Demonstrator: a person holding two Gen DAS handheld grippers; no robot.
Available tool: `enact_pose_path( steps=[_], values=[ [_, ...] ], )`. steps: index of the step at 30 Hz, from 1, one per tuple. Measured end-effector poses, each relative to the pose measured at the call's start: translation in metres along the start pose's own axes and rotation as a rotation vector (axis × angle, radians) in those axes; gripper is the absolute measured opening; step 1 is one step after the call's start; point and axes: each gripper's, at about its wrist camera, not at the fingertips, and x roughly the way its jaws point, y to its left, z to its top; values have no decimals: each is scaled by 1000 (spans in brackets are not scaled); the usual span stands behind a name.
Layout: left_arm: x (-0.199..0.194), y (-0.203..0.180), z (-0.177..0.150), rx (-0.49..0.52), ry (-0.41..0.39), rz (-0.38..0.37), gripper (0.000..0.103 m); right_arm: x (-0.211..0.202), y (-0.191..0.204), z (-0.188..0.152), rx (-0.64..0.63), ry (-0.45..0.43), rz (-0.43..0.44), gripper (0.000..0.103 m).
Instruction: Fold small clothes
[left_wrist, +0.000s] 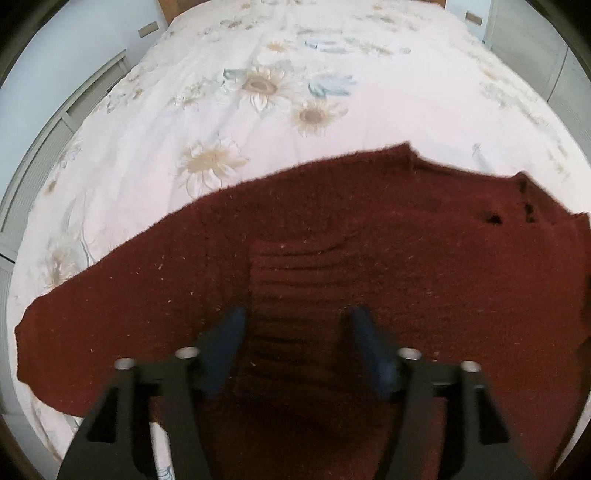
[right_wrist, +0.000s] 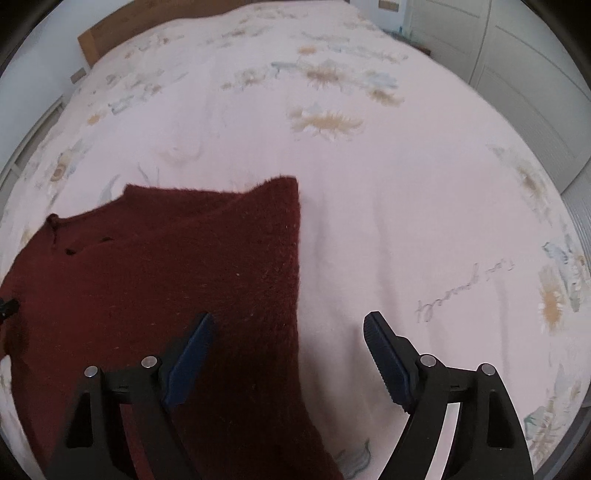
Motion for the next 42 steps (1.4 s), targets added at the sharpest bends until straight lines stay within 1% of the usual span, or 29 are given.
enact_pose_path(
  steps=[1, 2, 3, 4, 8, 11, 13, 16, 19, 22, 25, 26, 28, 32, 35, 38, 42],
  values=[
    [-6, 1, 1, -4, -13, -4, 85, -6, 1, 0, -5, -14, -4, 89],
    [-12, 1, 2, -3, -28, -8, 95, -13, 4, 0, -12, -28, -6, 95],
    [-17, 1, 4, -2, -42, -10, 98, -21, 8, 0, -23, -47, -8, 103],
    [-26, -1, 6, 2, -67, -15, 102, -27, 12, 1, -33, -64, -3, 103],
    [-52, -15, 12, 23, -129, -62, 102, -58, 42, 5, -102, -135, 18, 103],
    [-66, -35, 14, 65, -175, -87, 102, -69, 69, 7, -147, -158, 44, 103],
    [-68, -48, 11, 93, -181, -89, 102, -70, 87, 6, -165, -163, 66, 103],
    [-56, -65, 6, 105, -162, -96, 102, -63, 112, -4, -190, -158, 91, 103],
    [-29, -70, 0, 91, -114, -93, 102, -40, 132, -19, -210, -132, 100, 103],
    [-1, -77, -12, 99, -52, -78, 102, -10, 141, -36, -228, -79, 86, 103],
    [21, -78, -26, 115, -9, -55, 102, 19, 139, -46, -252, -26, 29, 103],
    [25, -75, -30, 110, -9, -61, 102, 26, 133, -48, -251, -15, 11, 103],
    [26, -65, -34, 96, -20, -78, 102, 29, 118, -48, -221, -26, 22, 103],
    [24, -46, -36, 87, -24, -74, 102, 28, 85, -44, -172, -27, -13, 102],
    [25, -36, -38, 84, -29, -85, 102, 29, 74, -46, -160, -27, 28, 102],
    [26, -30, -42, 70, -50, -104, 102, 32, 77, -51, -181, -37, 19, 102],
    [28, -31, -42, 65, -59, -88, 102, 37, 79, -56, -179, -57, 16, 102]
  ],
)
